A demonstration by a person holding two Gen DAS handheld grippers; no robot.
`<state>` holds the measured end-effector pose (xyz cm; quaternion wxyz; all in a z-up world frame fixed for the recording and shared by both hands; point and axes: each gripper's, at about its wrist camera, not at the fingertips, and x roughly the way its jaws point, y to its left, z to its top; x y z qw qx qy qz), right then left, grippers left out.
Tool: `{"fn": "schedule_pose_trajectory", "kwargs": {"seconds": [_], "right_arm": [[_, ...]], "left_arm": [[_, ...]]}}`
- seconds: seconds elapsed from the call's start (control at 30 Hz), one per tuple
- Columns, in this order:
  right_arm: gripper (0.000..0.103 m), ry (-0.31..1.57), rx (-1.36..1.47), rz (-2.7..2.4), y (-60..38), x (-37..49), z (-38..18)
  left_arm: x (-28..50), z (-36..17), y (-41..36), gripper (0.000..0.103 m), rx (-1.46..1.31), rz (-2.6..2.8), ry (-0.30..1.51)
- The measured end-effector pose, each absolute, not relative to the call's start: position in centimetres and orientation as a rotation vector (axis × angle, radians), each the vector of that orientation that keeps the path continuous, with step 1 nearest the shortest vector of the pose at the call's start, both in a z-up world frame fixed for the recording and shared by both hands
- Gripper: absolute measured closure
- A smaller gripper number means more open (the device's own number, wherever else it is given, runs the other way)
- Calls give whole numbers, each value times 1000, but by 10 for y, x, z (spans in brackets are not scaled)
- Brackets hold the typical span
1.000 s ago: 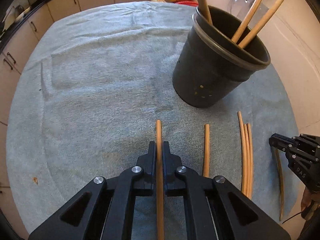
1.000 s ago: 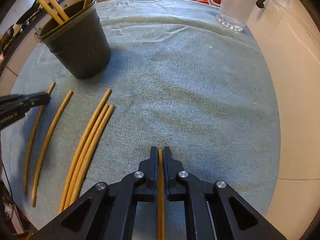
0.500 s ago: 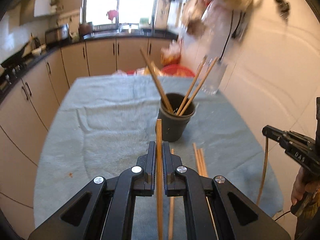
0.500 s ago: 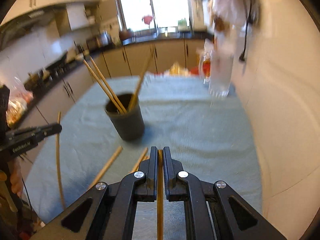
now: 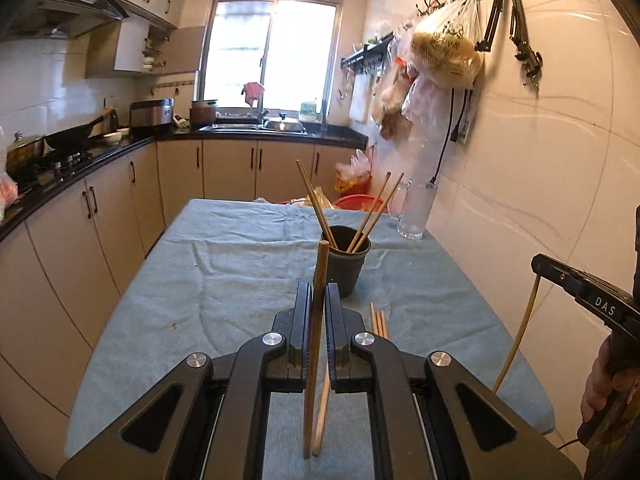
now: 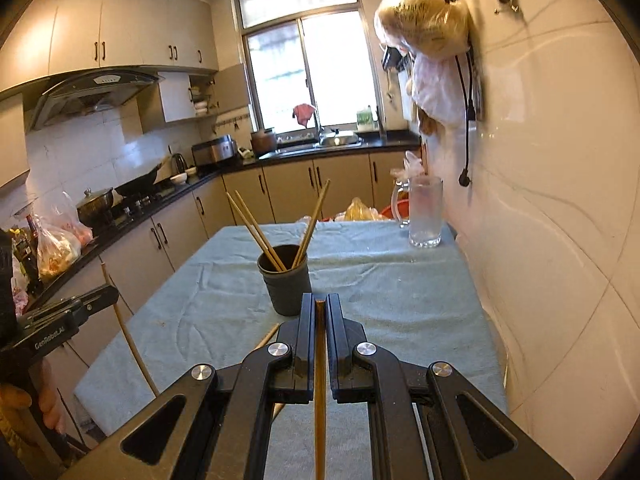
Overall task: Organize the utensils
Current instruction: 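Lift both chopsticks and carry them over the black holder, then lower both held chopsticks into the holder and open both grippers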
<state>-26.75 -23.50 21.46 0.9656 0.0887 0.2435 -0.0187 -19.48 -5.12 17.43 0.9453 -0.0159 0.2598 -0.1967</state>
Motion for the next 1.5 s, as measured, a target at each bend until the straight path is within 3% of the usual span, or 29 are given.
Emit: {"fn": "schedule_pose_trajectory", "kwargs": {"seconds": [0.67, 1.17, 1.5], "right_arm": [[98, 434, 241, -9, -244, -258, 240], [98, 228, 381, -10, -264, -152, 294], [97, 159, 399, -95, -269, -84, 277]], "left_arm": [[-190, 214, -31, 98, -148, -484, 494], [-64, 283, -97, 98, -133, -478, 384], [9, 253, -135, 98, -127, -441, 409]]}}
